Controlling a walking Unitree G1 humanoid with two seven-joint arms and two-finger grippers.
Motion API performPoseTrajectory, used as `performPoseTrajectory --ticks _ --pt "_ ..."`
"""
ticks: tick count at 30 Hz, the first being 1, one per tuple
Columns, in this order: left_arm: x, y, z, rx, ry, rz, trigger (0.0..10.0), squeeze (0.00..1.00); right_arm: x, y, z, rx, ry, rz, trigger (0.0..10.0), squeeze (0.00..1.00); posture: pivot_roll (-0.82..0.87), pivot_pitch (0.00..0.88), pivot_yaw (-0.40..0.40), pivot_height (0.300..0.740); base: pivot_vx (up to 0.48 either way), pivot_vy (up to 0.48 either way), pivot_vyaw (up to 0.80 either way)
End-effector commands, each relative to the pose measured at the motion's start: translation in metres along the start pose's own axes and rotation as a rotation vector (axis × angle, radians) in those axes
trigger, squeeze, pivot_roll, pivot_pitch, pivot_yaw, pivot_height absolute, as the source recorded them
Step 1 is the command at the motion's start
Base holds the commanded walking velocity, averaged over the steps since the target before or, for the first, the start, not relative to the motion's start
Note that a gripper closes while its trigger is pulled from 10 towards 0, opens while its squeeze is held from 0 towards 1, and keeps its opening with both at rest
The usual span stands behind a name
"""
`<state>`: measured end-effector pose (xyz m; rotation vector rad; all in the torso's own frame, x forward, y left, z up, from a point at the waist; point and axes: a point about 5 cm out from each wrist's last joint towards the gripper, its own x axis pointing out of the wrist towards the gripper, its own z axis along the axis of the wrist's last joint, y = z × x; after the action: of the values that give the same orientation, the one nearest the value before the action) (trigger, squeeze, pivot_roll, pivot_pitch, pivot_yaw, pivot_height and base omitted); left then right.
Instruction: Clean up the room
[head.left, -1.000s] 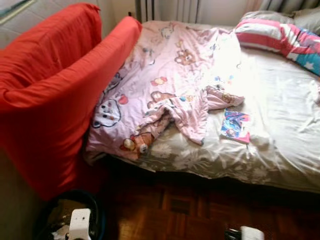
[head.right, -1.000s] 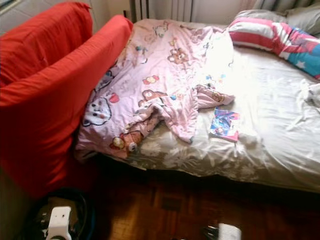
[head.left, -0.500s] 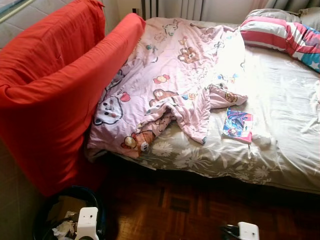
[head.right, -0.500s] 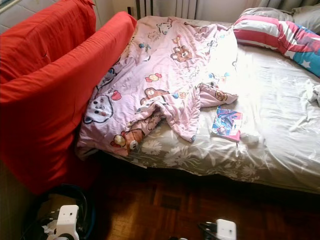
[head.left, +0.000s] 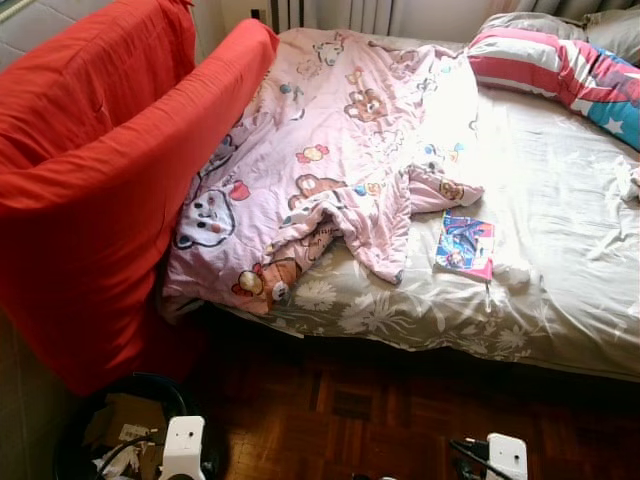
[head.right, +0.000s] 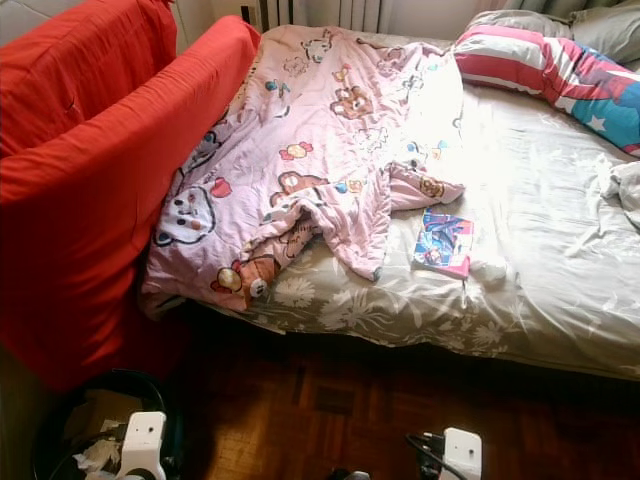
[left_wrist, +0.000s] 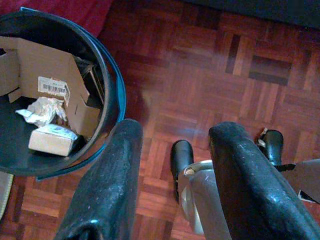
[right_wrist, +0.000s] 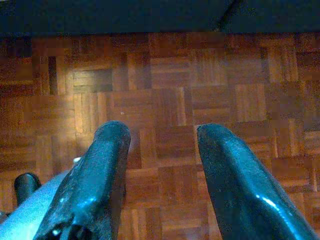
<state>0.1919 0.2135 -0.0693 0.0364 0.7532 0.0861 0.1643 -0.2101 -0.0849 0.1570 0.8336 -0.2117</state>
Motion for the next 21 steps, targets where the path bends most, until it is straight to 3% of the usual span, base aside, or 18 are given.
performPoseTrajectory --ticks 1,21 --pt "-0.005 0.001 -0.016 0.016 0.067 -0.012 10.0 0.0 -0.003 -0.001 -0.011 0.006 0.038 -0.006 10.0 0.0 0.16 0.175 -0.042 0.74 0.0 0.0 0.0" --pt "-0.006 0.0 -0.018 0.031 0.063 -0.035 10.0 0.0 -0.007 -0.005 -0.022 0.013 0.074 -0.015 10.0 0.0 0.16 0.171 -0.041 0.74 0.0 0.0 0.0"
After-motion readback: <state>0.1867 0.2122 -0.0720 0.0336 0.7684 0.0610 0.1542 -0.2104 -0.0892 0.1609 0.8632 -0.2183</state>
